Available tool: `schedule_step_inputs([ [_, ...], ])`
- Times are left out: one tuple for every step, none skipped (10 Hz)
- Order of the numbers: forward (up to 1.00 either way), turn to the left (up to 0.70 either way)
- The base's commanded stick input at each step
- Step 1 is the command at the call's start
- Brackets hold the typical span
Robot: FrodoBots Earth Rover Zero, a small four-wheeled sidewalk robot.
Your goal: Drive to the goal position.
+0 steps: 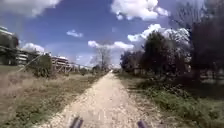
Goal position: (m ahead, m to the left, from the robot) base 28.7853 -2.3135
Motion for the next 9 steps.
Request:
schedule_step_inputs([
  [1.0, 0.0],
  [1.0, 0.09],
  [1.0, 0.23],
  [1.0, 0.22],
  [1.0, 0.14],
  [1.0, 0.07],
  [1.0, 0.0],
  [1.0, 0.0],
  [1.0, 0.0],
])
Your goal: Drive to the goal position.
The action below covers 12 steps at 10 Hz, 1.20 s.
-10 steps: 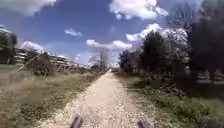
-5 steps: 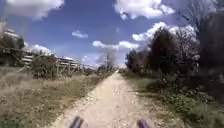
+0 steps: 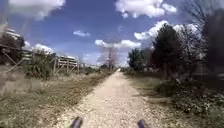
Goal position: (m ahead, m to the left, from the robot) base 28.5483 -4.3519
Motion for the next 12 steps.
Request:
schedule_step_inputs([
  [1.0, 0.0],
  [1.0, 0.0],
  [1.0, 0.0],
  [1.0, 0.0],
  [1.0, 0.0],
  [1.0, 0.0],
  [1.0, 0.0],
  [1.0, 0.0],
  [1.0, 0.0],
  [1.0, 0.0],
  [1.0, 0.0],
  [1.0, 0.0],
])
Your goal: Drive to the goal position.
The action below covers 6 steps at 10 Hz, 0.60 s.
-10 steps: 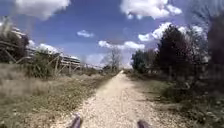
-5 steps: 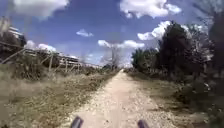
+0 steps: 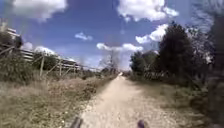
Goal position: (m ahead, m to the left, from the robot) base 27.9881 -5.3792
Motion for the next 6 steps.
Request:
schedule_step_inputs([
  [1.0, 0.0],
  [1.0, 0.0],
  [1.0, 0.0],
  [1.0, 0.0],
  [1.0, 0.0],
  [1.0, 0.0],
])
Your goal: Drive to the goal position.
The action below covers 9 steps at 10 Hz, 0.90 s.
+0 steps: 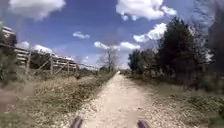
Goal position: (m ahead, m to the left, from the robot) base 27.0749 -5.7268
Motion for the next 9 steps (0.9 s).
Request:
schedule_step_inputs([
  [1.0, 0.0],
  [1.0, 0.0],
  [1.0, 0.0],
  [1.0, 0.0],
  [1.0, 0.0],
  [1.0, 0.0],
  [1.0, 0.0],
  [1.0, 0.0],
  [1.0, 0.0],
])
